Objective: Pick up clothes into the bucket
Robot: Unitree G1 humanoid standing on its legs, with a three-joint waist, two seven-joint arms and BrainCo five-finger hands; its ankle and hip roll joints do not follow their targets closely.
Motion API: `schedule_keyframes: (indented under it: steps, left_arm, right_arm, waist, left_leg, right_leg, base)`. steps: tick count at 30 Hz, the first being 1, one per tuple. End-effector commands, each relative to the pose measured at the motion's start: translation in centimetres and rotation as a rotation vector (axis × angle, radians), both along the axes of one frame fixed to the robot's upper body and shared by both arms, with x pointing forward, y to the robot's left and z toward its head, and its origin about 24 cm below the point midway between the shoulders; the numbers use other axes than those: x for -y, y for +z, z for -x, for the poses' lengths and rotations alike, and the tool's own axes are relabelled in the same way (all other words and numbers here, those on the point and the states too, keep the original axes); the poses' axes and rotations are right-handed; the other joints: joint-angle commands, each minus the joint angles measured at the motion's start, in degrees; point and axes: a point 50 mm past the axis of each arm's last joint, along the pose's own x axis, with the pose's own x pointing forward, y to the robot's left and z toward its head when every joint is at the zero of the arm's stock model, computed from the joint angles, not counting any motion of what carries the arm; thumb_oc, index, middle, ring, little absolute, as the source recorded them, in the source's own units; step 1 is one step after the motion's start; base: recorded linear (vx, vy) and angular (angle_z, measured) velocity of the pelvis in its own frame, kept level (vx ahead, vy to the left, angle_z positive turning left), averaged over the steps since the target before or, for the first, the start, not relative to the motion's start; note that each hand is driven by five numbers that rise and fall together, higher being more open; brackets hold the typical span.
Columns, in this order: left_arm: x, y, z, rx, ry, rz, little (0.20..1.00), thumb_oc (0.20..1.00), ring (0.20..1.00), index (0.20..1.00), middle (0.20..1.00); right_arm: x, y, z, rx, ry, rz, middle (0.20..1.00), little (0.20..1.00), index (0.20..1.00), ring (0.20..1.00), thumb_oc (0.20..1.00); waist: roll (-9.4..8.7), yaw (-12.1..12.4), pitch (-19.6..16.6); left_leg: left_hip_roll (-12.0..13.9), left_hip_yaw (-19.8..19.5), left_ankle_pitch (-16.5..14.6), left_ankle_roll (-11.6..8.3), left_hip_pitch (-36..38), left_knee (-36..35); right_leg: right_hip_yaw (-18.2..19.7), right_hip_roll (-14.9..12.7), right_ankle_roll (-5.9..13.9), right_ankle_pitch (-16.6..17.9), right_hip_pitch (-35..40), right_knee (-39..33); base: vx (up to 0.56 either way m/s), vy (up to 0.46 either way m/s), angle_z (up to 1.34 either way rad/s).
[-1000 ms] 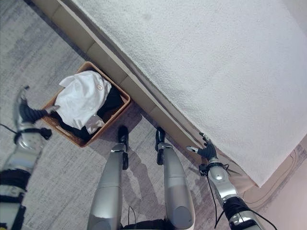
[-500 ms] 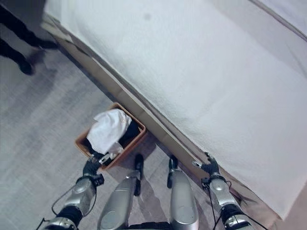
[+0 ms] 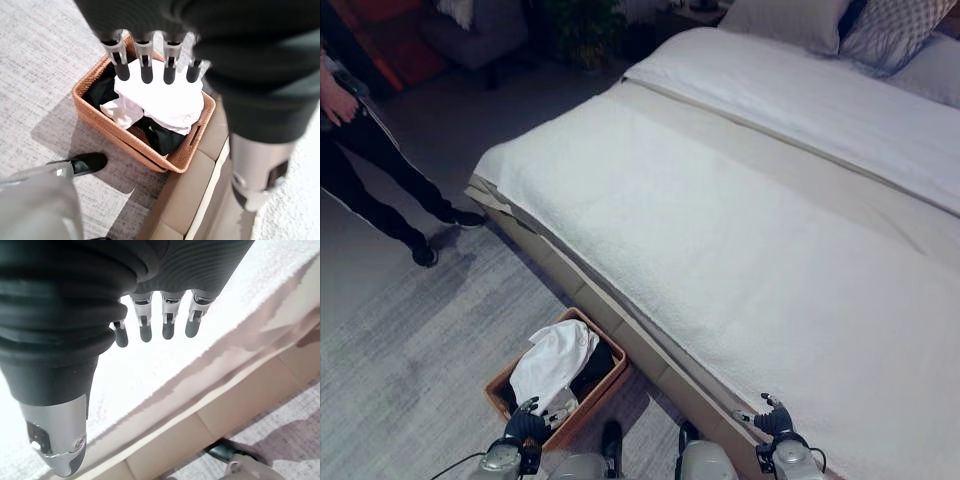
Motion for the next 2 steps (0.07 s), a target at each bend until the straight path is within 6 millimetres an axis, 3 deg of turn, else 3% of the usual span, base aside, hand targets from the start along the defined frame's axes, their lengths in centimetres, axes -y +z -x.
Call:
schedule_keyframes:
  steps: [1,2]
  left_arm:
    - [-0.36,0.03,-0.08,0.005,0.033,0.002,1.0,1.0,1.0,1.0,1.0]
    - [-0.31,-0.09,0.18,-0.002,0.047,0.008,1.0,1.0,1.0,1.0,1.0]
  right_arm:
    - [-0.44,0.09,-0.39,0.013,0.018,-0.009,1.0,1.0,1.0,1.0,1.0]
    - [-0.52,-0.09,-0.06,-0.001,0.02,-0.01,1.0,1.0,1.0,1.0,1.0]
  waist:
    - [-2.56,0.34,-0.5]
    - [-2.57,0.4,-0.86]
  left_leg:
    - [-2.37,0.11,-2.69,-0.34,-2.11,4.13]
    - [-2.31,0.13,-2.86,-0.32,-1.4,3.96]
  right_leg:
    - [1.29,-3.01,2.89,4.24,0.96,-3.56]
    - [1.3,-3.05,2.84,4.07,1.8,-3.76]
  base:
    - [0.06,-0.018,0.0]
    - [0.09,-0.027,-0.01]
